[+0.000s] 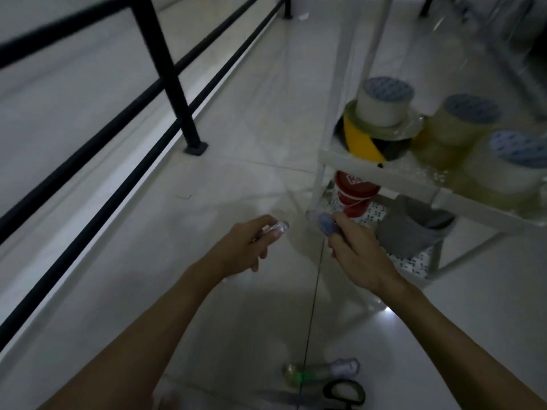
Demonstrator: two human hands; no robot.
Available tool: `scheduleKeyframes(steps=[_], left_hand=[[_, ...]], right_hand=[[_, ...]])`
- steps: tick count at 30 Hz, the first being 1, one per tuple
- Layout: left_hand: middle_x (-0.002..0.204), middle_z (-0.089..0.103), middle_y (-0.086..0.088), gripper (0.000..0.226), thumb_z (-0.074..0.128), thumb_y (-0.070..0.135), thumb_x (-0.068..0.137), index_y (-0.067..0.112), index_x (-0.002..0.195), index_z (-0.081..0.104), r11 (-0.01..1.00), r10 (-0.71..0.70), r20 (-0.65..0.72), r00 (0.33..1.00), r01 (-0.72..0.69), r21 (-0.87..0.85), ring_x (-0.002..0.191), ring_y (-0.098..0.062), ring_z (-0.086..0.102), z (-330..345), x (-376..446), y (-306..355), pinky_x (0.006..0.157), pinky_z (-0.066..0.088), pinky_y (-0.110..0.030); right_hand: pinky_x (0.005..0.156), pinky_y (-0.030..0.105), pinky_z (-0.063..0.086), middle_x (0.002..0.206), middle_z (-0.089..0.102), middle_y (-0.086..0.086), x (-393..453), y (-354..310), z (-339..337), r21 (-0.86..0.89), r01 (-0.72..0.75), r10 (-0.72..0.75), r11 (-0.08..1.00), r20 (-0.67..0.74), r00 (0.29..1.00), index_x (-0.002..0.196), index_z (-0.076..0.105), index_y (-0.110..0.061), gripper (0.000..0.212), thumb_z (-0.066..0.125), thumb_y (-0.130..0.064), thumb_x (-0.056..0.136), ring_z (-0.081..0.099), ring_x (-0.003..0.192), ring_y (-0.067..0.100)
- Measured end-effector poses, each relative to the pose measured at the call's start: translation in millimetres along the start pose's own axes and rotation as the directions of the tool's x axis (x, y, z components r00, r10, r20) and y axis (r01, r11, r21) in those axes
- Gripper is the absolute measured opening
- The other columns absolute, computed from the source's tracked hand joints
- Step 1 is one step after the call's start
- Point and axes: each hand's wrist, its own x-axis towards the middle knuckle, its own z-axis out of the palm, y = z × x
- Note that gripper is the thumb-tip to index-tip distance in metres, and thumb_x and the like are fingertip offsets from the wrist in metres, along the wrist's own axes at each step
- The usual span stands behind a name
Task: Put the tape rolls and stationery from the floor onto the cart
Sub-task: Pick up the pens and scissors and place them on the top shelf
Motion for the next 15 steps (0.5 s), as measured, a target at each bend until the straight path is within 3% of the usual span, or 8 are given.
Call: scheduleKeyframes(steps=[4,6,8,12,15], left_hand=[[0.073,0.060,0.002,0.024,0.042,0.038,0.109,0.037,0.126,0.059,0.974,0.226,0.026,0.974,-0.226,-0.011,0.052,-0.003,0.054,-27.6,32.0,99.2,0.052,0.048,-0.020],[0.081,0.058,0.004,0.030,0.038,0.031,0.111,0.037,0.137,0.053,0.952,0.306,0.050,0.951,-0.304,-0.038,0.059,0.000,0.052,-45.2,44.0,147.4,0.058,0.045,-0.016],[0.088,0.058,0.003,0.032,0.037,0.030,0.111,0.037,0.138,0.052,0.933,0.357,0.089,0.930,-0.350,-0.085,0.065,0.002,0.051,-64.9,52.3,193.2,0.063,0.046,-0.013],[0.091,0.064,0.005,0.039,0.049,0.034,0.106,0.044,0.143,0.052,0.886,0.463,0.143,0.875,-0.453,-0.099,0.073,-0.003,0.061,-107.6,56.2,280.3,0.066,0.049,-0.017],[0.087,0.071,-0.001,0.045,0.063,0.037,0.099,0.035,0.144,0.058,0.855,0.519,0.090,0.850,-0.518,-0.035,0.069,-0.003,0.069,-134.4,58.7,336.0,0.062,0.051,-0.013]], right_hand=[[0.069,0.051,0.056,0.085,0.065,0.001,5.8,-43.1,-62.7,-0.053,0.094,-0.102,0.994,-0.179,0.978,0.108,0.059,-0.024,0.013,0.048,-0.023,0.100,0.064,0.075,0.021],[0.067,0.043,0.057,0.081,0.065,-0.002,1.5,-71.6,-100.7,-0.059,0.164,-0.174,0.985,-0.300,0.938,0.110,0.061,-0.028,0.018,0.050,-0.016,0.102,0.064,0.071,0.019],[0.062,0.050,0.055,0.075,0.065,-0.001,-4.2,-98.6,-136.9,-0.109,0.205,-0.232,0.973,-0.423,0.876,0.105,0.062,-0.033,0.024,0.053,-0.011,0.101,0.065,0.067,0.023],[0.060,0.053,0.051,0.072,0.066,0.013,-8.8,-143.1,-199.5,-0.207,0.203,-0.287,0.957,-0.576,0.766,0.094,0.066,-0.015,0.010,0.058,-0.019,0.097,0.065,0.067,0.032],[0.062,0.045,0.052,0.076,0.068,0.012,-6.8,-177.7,-235.5,-0.261,0.195,-0.321,0.946,-0.642,0.696,0.091,0.070,-0.012,0.011,0.062,-0.018,0.097,0.066,0.071,0.027]])
